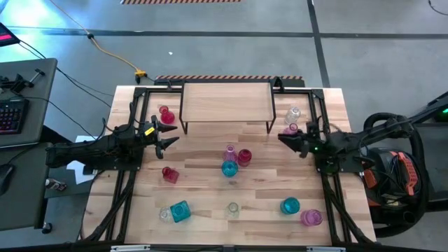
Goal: Sort vases onto shelf
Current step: Put the middle right red flower vase on the shelf
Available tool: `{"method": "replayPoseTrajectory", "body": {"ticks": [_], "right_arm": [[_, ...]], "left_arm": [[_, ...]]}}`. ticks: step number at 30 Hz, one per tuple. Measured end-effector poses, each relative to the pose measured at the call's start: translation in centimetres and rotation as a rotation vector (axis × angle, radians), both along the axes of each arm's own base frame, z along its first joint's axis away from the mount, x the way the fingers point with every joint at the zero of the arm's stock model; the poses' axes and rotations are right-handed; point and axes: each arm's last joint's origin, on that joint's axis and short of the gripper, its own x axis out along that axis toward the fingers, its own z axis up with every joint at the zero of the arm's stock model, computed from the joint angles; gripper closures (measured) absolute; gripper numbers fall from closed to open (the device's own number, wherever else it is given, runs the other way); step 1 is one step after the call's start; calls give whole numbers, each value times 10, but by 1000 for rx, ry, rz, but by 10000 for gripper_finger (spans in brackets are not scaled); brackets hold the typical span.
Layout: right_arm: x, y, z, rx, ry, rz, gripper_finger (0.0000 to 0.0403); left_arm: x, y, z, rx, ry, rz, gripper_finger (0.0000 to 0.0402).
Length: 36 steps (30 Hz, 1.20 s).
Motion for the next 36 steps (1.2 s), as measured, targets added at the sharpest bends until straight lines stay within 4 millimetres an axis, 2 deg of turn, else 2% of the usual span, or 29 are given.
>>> {"method": "replayPoseTrajectory", "body": {"ticks": [9,14,17,28,36], "right_arm": [[5,0,65,41,-114,-58,260],[25,6,92,21,-29,-87,260],[43,11,102,-22,94,-87,260],[103,31,104,-6,563,-112,260],[137,37,87,98,788,-150,260]], "left_arm": [[0,0,0,0,0,0,181],[0,0,0,0,1,0,181],[0,0,0,0,0,0,181],[0,0,0,0,0,0,181],[0,0,0,0,0,0,181]]}}
